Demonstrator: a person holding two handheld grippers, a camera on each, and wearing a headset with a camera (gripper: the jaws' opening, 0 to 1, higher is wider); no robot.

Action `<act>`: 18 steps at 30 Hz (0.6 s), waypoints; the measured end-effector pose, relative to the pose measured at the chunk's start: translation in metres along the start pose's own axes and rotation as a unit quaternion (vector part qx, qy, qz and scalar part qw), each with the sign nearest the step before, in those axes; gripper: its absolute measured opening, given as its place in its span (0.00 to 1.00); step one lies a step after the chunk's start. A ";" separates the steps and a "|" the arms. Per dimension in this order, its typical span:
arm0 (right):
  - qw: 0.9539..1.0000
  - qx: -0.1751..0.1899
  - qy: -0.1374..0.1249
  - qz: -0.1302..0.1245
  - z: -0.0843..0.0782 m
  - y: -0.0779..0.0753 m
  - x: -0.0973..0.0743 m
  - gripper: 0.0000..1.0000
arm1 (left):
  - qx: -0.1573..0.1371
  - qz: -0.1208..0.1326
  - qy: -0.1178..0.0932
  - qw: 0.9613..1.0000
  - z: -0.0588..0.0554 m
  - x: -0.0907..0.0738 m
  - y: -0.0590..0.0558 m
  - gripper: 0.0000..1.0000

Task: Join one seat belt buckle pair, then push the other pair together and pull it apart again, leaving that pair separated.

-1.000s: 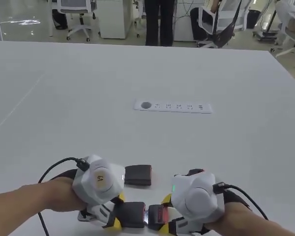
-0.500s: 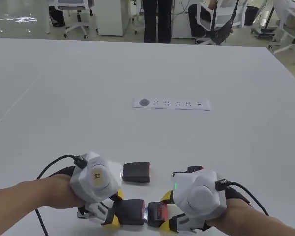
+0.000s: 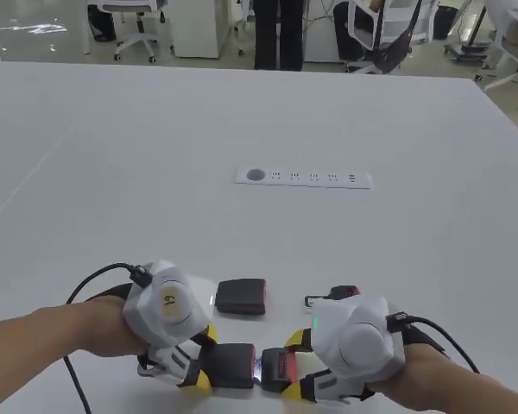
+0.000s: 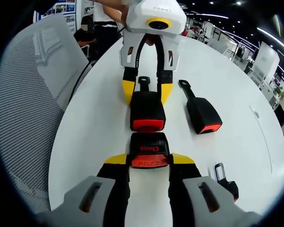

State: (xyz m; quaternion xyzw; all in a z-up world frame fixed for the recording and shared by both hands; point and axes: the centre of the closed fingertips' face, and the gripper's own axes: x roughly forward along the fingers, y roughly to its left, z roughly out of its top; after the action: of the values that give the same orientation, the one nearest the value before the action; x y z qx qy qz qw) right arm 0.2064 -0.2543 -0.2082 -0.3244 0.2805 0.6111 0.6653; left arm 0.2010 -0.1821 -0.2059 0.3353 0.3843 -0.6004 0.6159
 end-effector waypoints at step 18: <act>0.999 -0.038 0.007 -0.005 0.000 0.000 -0.003 0.37 | 0.004 0.017 0.004 1.000 -0.002 -0.001 0.003 0.38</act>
State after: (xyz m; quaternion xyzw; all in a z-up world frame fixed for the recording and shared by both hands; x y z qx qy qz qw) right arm 0.2057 -0.2563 -0.2058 -0.3555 0.2602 0.6160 0.6530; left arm 0.2041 -0.1799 -0.2062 0.3467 0.3788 -0.5899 0.6231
